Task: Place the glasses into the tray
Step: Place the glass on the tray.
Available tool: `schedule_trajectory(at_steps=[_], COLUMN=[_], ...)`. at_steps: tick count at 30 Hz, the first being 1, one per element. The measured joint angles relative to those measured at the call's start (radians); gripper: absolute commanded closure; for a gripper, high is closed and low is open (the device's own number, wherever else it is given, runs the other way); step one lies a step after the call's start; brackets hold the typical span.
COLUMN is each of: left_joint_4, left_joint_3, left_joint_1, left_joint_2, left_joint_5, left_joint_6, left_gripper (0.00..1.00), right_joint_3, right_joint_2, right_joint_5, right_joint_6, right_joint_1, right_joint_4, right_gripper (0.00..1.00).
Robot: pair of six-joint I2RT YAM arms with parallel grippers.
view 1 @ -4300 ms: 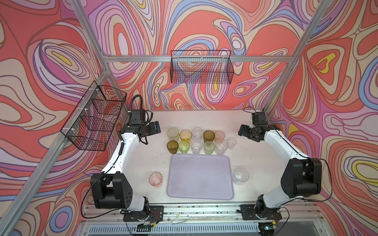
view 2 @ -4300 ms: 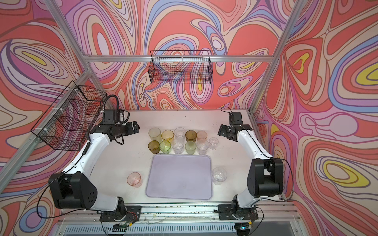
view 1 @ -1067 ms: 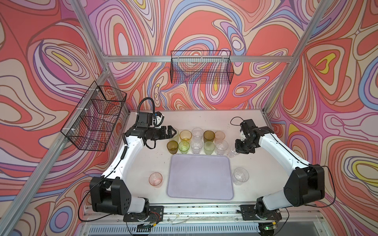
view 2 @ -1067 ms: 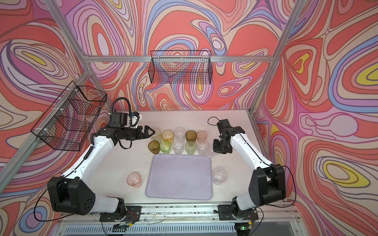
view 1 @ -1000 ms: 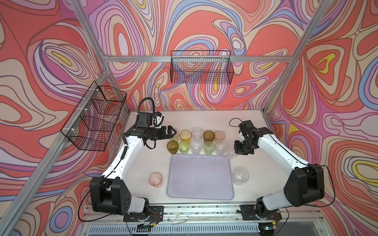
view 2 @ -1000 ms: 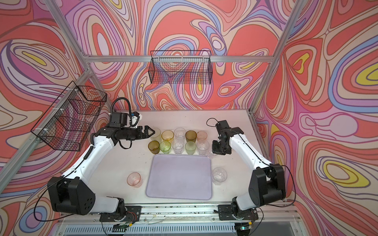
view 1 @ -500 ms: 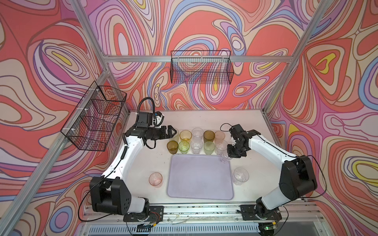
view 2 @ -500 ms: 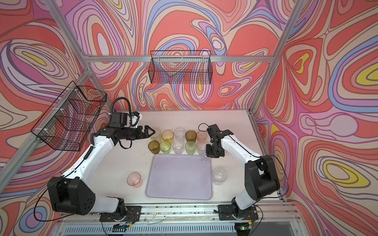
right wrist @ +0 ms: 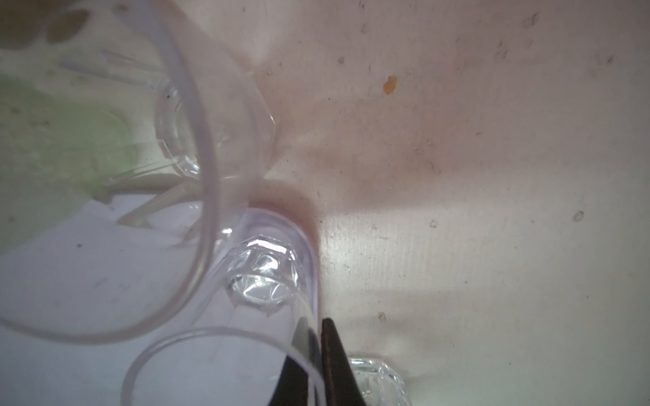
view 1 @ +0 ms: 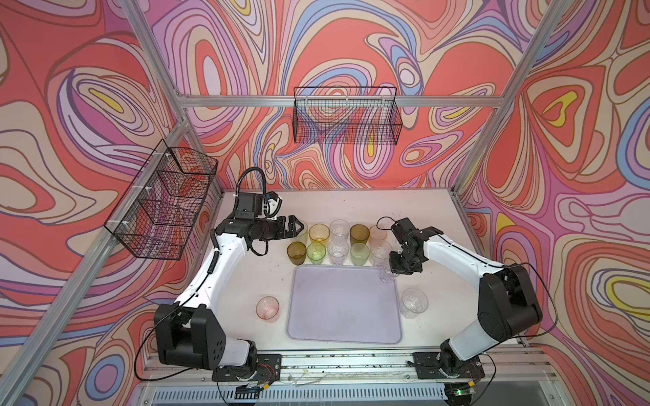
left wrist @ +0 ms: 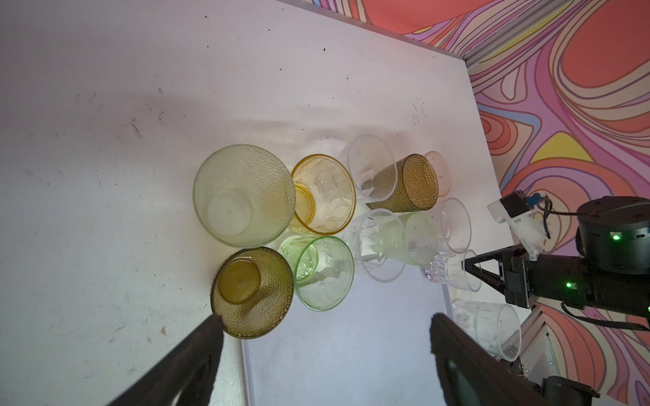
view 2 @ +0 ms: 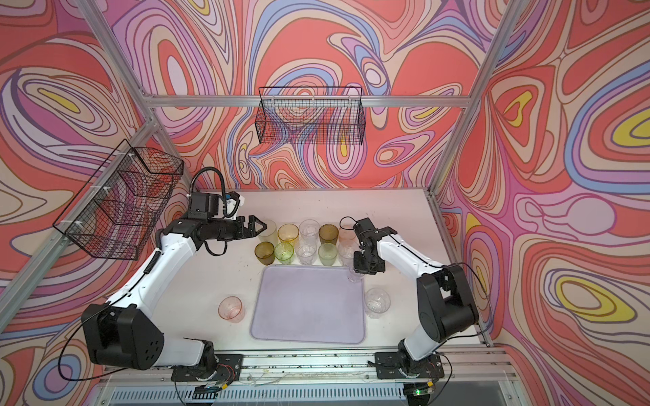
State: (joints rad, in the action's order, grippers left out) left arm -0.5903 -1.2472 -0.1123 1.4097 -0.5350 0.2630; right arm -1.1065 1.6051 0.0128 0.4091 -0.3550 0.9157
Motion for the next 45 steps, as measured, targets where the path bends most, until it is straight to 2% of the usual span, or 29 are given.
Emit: schedule_trajectory(at_steps=[11,23,35,45], left_joint_4=[0.000,0.000,0.000,-0.001], left_joint_3=[0.000,0.000,0.000,0.000], left_joint_1=[0.000,0.000,0.000,0.000], left_joint_2=[0.000,0.000,0.000,0.000], left_joint_5=[0.000,0.000,0.007,0.009], left_joint_6=[0.000,0.000,0.003,0.004], left_gripper=[0.06,0.06,0.06,0.06], right_joint_3=[0.000,-0.027,-0.138,-0.106], right_joint_2=[0.007,-0.014,-0.195,-0.317], right_joint_5=[-0.003,-0.015,-0.012,0.018], right_joint_6=[0.008,0.011,0.039,0.125], right_joint_1=[-0.005,-0.016,-0.052,-0.123], right_joint_4=[-0.015,0.040,0.253,0.372], right_gripper=[0.84,0.64,0.61,0.61])
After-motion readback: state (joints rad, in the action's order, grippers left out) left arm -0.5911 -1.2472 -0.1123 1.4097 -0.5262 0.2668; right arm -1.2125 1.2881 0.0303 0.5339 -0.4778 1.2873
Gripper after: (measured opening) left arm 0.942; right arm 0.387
